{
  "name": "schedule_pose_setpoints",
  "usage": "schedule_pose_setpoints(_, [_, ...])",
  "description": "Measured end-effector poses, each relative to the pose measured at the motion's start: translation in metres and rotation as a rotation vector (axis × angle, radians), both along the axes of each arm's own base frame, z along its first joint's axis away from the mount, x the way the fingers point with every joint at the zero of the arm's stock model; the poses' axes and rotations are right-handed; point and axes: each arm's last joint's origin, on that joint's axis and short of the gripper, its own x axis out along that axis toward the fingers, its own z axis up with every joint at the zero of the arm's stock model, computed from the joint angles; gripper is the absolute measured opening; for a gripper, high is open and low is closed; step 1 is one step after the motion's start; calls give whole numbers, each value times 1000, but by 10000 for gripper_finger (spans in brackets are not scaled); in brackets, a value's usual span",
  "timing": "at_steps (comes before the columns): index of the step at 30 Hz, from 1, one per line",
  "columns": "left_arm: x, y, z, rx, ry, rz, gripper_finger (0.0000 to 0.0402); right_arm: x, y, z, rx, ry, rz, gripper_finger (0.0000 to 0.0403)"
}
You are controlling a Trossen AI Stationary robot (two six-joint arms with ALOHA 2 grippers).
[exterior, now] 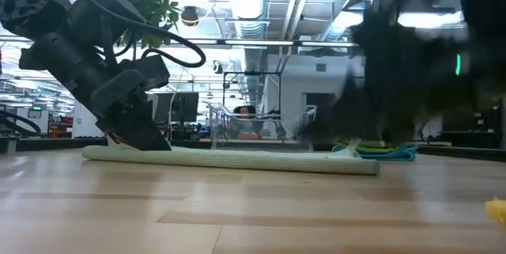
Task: Fold microfiber towels
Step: Fold the light green microfiber towel
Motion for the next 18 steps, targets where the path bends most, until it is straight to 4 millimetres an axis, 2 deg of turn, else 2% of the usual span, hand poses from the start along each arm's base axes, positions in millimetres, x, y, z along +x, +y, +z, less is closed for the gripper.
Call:
schedule_pose_setpoints(3, [1,0,1,-9,-20,11,0,11,-5,24,-96,-23,9,15])
schedule_pose_setpoints(7, [2,-2,2,-38,-49,37,0,30,-13,31,-128,-17,35,18])
schedule_pose_setpoints(14, [-1,-15,3,-48,-74,61,0,52,-19,-12,-126,33,92,20])
schedule_pose_setpoints(18, [-3,-23,3,-54,-96,80,0,50,-17,-36,-54,67,111,13])
